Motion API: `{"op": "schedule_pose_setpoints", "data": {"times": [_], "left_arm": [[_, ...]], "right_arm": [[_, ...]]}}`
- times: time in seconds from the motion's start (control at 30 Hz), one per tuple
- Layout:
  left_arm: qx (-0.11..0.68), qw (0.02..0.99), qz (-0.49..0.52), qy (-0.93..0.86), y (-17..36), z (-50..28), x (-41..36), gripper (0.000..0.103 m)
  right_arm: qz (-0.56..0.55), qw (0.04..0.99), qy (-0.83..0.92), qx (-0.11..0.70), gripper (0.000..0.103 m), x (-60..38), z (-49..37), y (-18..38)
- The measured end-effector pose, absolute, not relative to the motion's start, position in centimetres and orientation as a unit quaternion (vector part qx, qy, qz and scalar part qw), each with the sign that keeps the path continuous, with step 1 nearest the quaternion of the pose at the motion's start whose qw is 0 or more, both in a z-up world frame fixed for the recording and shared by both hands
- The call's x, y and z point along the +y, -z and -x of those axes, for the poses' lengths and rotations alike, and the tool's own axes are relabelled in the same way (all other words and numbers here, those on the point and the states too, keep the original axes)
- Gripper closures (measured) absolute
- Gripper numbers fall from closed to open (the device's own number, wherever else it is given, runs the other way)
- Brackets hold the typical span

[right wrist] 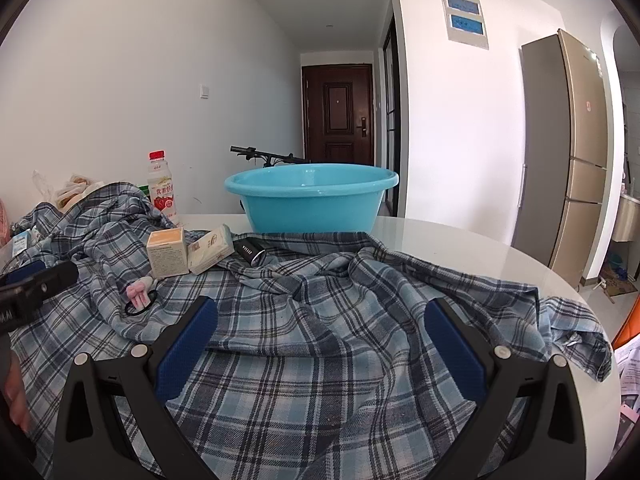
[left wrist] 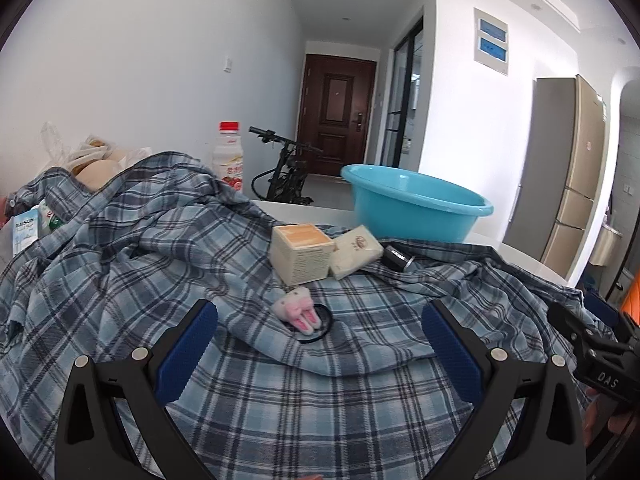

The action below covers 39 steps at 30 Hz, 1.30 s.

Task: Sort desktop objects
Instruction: 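Move both tools toward the orange-topped box and white tissue pack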

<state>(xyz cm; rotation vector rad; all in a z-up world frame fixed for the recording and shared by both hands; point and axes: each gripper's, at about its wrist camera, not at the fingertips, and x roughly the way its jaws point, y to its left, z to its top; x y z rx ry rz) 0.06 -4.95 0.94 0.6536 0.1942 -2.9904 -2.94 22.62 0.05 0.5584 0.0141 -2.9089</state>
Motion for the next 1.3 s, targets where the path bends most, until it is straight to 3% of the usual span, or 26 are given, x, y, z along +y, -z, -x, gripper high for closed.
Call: {"op": "schedule_pose_setpoints", "data": {"times": [0.87, 1.3], "left_arm": [[0.012, -0.016, -0.325, 0.945, -1.2, 5.0, -4.6, 0.0], [-0.005, -0.033, -0.374, 0.927, -2.2, 10.7, -3.2, 0.0]], "right_arm": [[-0.245, 0.209, 0.946, 0.027, 0.0, 22.0, 4.2, -2.7], [-0.254, 0.17, 0.949, 0.08, 0.0, 22.2, 6.8, -5.1]]}}
